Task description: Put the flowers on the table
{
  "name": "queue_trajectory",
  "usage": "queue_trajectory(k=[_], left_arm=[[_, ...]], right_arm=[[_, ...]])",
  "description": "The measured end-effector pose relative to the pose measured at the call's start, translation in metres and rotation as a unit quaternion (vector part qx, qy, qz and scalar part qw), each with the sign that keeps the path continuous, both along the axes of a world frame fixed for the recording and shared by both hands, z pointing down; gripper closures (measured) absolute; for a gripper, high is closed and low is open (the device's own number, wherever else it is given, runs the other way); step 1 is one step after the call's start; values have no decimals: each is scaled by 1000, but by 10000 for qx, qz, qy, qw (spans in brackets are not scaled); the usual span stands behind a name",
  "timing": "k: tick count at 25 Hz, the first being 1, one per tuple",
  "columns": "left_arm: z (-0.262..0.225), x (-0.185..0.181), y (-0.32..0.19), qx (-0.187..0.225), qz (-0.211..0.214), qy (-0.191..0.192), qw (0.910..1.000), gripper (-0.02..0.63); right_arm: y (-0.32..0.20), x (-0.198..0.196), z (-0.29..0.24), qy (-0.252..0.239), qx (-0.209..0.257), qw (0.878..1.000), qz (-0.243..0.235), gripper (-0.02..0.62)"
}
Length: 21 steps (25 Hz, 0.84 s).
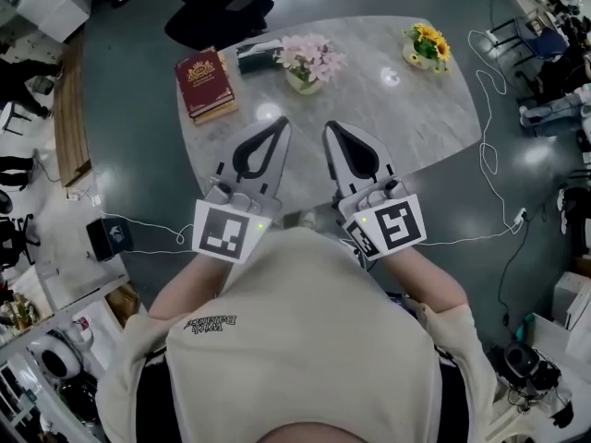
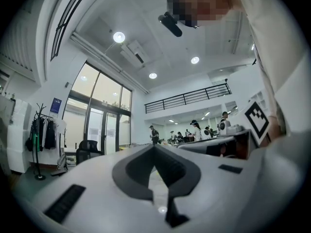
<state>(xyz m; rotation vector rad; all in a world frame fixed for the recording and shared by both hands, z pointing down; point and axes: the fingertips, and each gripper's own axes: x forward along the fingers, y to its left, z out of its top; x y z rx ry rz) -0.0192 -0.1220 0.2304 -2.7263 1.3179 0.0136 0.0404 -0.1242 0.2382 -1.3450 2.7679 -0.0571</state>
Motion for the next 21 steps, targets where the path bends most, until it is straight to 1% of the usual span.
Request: queue_trajectory(k=[16, 21], left_arm=[[3, 4, 7, -80, 35, 3, 10000, 600], [4, 3, 5, -149, -16, 12, 9999, 600]], right_arm=[[4, -4, -1, 18, 27, 9999, -114, 586], [2, -4, -3, 4, 10, 9999, -125, 586]])
